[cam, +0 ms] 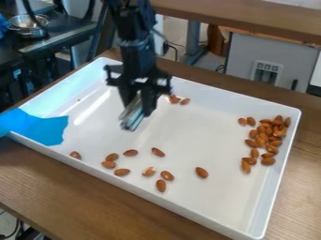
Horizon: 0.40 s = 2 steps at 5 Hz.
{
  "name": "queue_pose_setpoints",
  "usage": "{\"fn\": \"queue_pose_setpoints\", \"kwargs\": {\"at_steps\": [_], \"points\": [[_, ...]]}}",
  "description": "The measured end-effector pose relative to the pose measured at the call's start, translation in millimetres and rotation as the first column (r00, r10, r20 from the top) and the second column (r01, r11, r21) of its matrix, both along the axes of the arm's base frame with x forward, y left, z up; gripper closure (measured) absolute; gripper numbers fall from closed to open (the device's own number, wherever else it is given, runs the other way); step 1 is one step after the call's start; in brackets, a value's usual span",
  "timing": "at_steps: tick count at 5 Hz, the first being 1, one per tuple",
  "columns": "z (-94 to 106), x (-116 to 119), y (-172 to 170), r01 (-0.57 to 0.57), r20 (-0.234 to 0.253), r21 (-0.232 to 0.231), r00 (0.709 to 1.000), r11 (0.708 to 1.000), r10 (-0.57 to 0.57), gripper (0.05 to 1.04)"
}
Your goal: Sweep into pile
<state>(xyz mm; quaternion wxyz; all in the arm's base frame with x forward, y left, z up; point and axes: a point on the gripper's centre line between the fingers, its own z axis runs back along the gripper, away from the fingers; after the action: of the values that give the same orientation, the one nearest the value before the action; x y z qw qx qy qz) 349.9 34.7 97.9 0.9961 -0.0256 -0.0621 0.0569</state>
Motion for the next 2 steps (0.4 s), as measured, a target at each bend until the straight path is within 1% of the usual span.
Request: {"fn": "queue_pose_setpoints", "kwargs": {"at_steps": [1, 2], "points": [[-14.9, 1.2, 36.1, -0.009, -0.049, 0.069, 0.999, 0.998, 0.012, 0.702], [-25.0, -0.3, 48.7, 0.087, -0.041, 0.124, 0.996, 0.988, -0.082, 0.702]]}}
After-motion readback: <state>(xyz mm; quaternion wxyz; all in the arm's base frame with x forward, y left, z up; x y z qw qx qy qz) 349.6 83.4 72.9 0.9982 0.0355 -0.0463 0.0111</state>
